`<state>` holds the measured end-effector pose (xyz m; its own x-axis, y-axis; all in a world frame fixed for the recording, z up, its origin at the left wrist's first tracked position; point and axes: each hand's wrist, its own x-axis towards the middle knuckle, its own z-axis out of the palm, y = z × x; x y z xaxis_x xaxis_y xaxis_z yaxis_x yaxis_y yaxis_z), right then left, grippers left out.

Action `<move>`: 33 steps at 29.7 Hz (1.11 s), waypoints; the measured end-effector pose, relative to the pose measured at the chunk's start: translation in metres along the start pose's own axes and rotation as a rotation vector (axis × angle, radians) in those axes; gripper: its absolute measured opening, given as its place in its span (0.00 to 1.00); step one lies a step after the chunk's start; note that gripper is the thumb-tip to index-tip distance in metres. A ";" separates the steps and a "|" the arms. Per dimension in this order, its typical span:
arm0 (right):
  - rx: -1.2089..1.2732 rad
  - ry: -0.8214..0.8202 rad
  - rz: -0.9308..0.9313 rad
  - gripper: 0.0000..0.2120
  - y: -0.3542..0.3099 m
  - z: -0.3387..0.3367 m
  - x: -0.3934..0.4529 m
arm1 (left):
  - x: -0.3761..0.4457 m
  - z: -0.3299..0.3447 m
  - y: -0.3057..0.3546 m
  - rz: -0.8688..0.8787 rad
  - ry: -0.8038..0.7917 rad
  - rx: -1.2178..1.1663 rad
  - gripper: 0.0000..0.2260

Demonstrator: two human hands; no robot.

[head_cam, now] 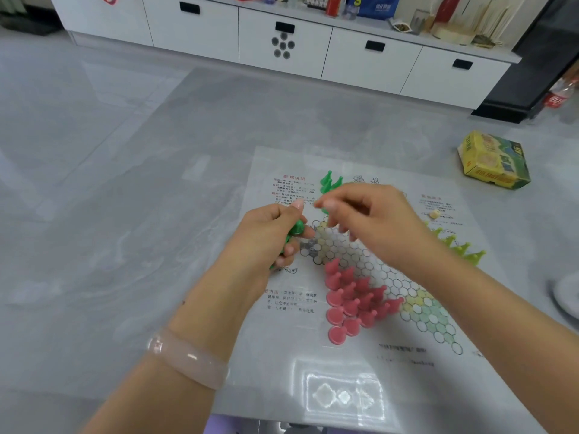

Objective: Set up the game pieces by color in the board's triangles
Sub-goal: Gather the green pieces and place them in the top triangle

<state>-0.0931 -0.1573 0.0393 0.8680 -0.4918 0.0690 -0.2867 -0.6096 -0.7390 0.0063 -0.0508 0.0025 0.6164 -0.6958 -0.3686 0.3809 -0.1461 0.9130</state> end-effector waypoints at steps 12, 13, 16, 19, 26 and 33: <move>-0.144 0.112 -0.278 0.05 0.001 0.015 -0.008 | -0.007 0.010 -0.001 0.033 -0.024 -0.043 0.16; -0.171 0.126 -0.298 0.06 0.001 0.015 -0.008 | -0.007 0.011 -0.001 0.035 -0.020 -0.041 0.17; -0.200 0.141 -0.312 0.07 0.000 0.015 -0.008 | -0.006 0.011 -0.001 0.036 -0.004 -0.042 0.17; -0.223 0.140 -0.346 0.07 0.003 0.018 -0.010 | -0.006 0.011 -0.002 0.039 0.002 -0.038 0.17; -0.409 0.151 -0.439 0.05 0.008 0.020 -0.012 | -0.006 0.013 -0.003 0.009 0.004 -0.025 0.16; -0.112 0.323 0.091 0.03 0.034 -0.030 0.011 | 0.000 0.009 0.004 -0.133 0.169 -0.306 0.08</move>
<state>-0.1059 -0.2020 0.0349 0.6689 -0.7076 0.2276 -0.4152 -0.6097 -0.6752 0.0017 -0.0581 0.0072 0.6432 -0.5553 -0.5272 0.6378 0.0075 0.7702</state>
